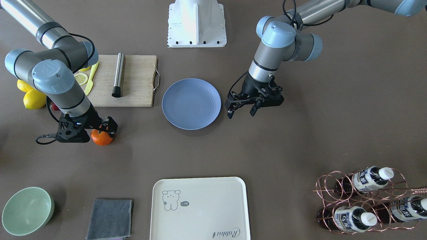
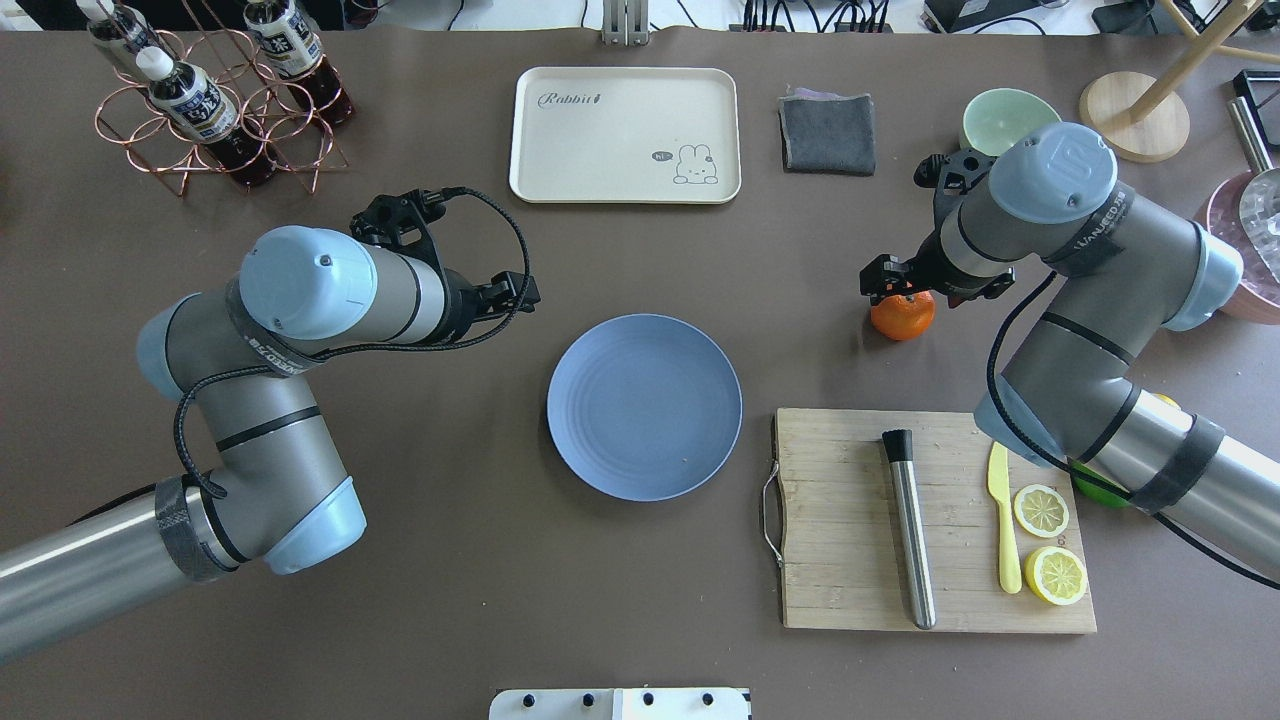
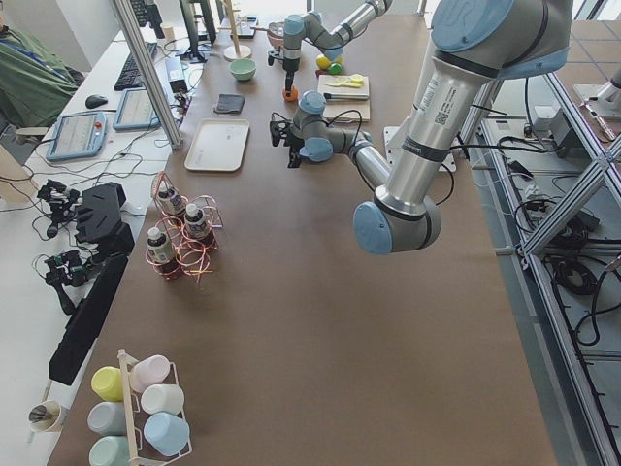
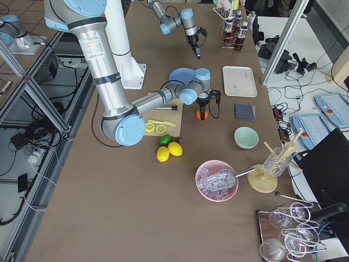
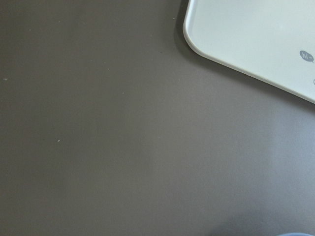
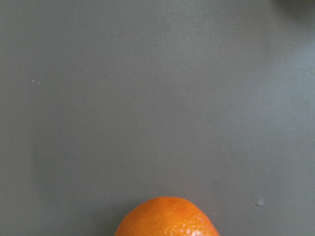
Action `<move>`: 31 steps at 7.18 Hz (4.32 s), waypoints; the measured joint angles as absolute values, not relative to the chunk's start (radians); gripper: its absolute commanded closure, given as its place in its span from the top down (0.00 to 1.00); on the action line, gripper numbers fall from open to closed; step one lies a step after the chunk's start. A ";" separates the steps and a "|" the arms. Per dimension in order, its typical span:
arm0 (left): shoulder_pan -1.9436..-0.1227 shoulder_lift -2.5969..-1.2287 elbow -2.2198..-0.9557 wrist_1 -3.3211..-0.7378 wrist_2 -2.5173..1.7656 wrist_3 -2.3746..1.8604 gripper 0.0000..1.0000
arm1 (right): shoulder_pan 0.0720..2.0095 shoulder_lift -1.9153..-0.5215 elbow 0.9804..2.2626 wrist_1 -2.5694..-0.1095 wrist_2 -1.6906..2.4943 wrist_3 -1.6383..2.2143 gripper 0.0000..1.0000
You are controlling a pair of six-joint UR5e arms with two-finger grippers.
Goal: Pick orange to plate
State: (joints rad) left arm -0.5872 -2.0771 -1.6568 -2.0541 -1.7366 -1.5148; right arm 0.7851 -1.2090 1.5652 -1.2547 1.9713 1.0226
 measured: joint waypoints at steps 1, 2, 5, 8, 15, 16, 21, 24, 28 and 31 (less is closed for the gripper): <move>-0.590 -2.077 -1.657 -2.054 -1.737 -1.513 0.98 | 0.782 -1.204 1.560 -1.251 1.971 1.035 0.00; -0.595 -2.077 -1.657 -2.054 -1.738 -1.511 0.98 | 0.778 -1.199 1.559 -1.249 1.972 1.052 0.00; -0.634 -2.061 -1.667 -2.051 -1.767 -1.410 0.98 | 0.799 -1.167 1.577 -1.266 1.988 1.069 0.00; -0.731 -1.977 -1.727 -2.054 -1.799 -1.230 0.98 | 0.781 -1.040 1.591 -1.349 1.985 1.144 0.00; -1.110 -1.609 -1.803 -2.136 -2.137 -0.809 0.98 | 0.486 -0.867 1.578 -1.400 1.714 1.336 0.00; -1.137 -1.598 -1.778 -2.136 -2.171 -0.770 0.98 | 0.462 -0.861 1.569 -1.400 1.688 1.338 0.00; -1.170 -1.577 -1.720 -2.140 -2.194 -0.688 0.98 | 0.404 -0.836 1.540 -1.414 1.637 1.340 1.00; -1.175 -1.566 -1.721 -2.143 -2.195 -0.683 0.98 | 0.407 -0.851 1.551 -1.447 1.632 1.327 1.00; -1.298 -1.525 -1.696 -2.128 -2.219 -0.455 0.98 | 0.561 -0.861 1.724 -1.640 1.821 1.255 1.00; -1.465 -1.505 -1.687 -1.971 -2.273 -0.130 0.98 | 0.843 -1.012 1.859 -1.733 2.073 0.957 1.00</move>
State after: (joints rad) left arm -1.4646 -1.5048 -1.6867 -1.9705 -2.2733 -0.1297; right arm 0.8430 -1.0118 1.8593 -1.7333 2.0733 0.9570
